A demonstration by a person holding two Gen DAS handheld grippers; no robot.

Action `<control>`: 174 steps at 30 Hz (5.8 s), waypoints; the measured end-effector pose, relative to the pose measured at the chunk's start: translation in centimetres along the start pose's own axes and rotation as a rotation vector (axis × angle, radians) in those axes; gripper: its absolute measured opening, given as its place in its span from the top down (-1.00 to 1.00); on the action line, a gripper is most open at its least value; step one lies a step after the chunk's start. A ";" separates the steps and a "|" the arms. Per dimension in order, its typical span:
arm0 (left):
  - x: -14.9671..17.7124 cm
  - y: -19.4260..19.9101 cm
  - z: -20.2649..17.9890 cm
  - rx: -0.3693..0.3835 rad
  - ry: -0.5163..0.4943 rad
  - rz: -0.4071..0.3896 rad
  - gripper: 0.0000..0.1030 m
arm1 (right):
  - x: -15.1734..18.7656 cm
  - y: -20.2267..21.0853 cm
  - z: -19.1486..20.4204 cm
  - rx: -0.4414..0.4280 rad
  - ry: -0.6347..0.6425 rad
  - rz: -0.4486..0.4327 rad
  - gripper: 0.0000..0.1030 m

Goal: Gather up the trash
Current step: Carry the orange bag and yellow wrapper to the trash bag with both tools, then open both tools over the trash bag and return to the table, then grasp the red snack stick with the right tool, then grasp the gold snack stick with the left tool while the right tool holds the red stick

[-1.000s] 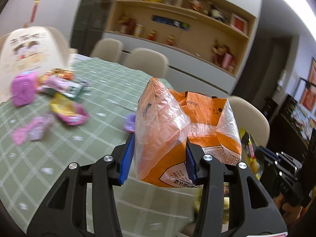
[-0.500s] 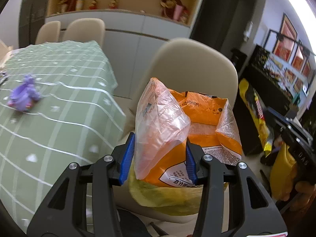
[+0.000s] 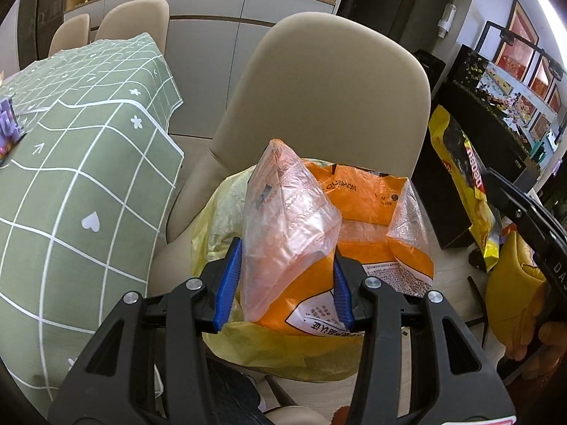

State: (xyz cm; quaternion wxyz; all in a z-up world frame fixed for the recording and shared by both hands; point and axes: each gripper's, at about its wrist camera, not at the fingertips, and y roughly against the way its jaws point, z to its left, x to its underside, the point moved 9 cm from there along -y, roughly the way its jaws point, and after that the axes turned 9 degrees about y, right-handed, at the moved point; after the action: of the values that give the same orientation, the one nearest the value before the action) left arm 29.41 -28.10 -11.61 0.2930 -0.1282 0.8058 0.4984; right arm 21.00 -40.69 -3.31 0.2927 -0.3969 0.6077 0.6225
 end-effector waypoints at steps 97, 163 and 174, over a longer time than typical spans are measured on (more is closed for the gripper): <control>-6.8 33.1 52.6 -0.333 0.577 -0.584 -0.33 | -26.3 -45.6 62.9 -0.580 0.372 0.429 0.54; -19.9 17.8 58.4 -0.697 0.114 -0.082 0.61 | -20.2 -25.5 46.0 -0.663 0.265 0.168 0.85; -14.9 26.4 47.2 -0.473 0.230 -0.275 0.64 | -20.4 -19.4 45.1 -0.630 0.268 0.113 0.85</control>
State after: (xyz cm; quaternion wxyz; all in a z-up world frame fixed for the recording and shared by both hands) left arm 44.38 24.46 0.92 0.2267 -0.3567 0.6702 0.6101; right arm 41.67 8.09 1.38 0.0385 -0.5115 0.4396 0.7373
